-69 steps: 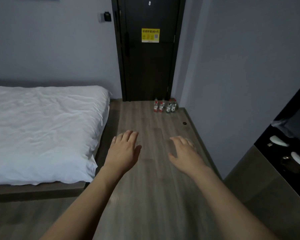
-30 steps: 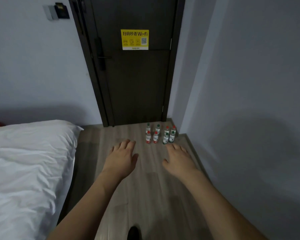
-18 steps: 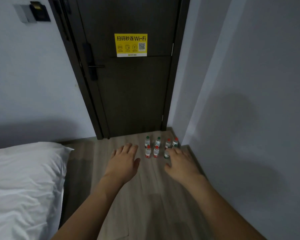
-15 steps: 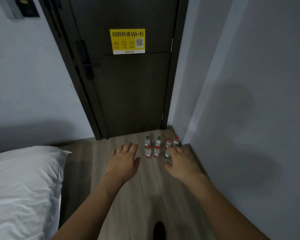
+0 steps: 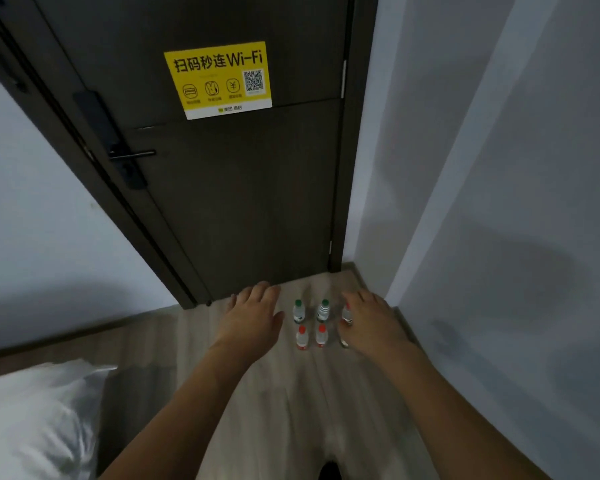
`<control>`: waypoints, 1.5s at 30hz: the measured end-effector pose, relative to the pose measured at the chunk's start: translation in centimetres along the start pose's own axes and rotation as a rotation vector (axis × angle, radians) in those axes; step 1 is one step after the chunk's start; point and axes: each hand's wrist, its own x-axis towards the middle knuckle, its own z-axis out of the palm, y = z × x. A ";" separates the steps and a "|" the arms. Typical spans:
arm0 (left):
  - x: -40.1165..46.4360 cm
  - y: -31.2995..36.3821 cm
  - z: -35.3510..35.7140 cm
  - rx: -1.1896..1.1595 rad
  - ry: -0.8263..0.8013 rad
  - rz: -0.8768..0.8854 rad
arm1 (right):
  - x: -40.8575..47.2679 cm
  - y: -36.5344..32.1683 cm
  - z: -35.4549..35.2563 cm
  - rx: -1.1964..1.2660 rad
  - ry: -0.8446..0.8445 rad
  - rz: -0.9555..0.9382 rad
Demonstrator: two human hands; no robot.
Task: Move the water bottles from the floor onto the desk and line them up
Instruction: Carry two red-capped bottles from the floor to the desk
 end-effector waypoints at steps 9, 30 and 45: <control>12.4 -4.1 3.1 0.051 -0.126 0.070 | 12.4 1.0 1.6 0.047 -0.027 0.094; 34.1 -13.6 62.8 -0.176 -0.329 0.135 | 43.3 25.6 51.7 0.294 -0.105 0.262; 33.6 -14.1 71.2 -0.990 -0.072 -0.158 | 45.3 26.6 59.6 1.022 0.313 0.339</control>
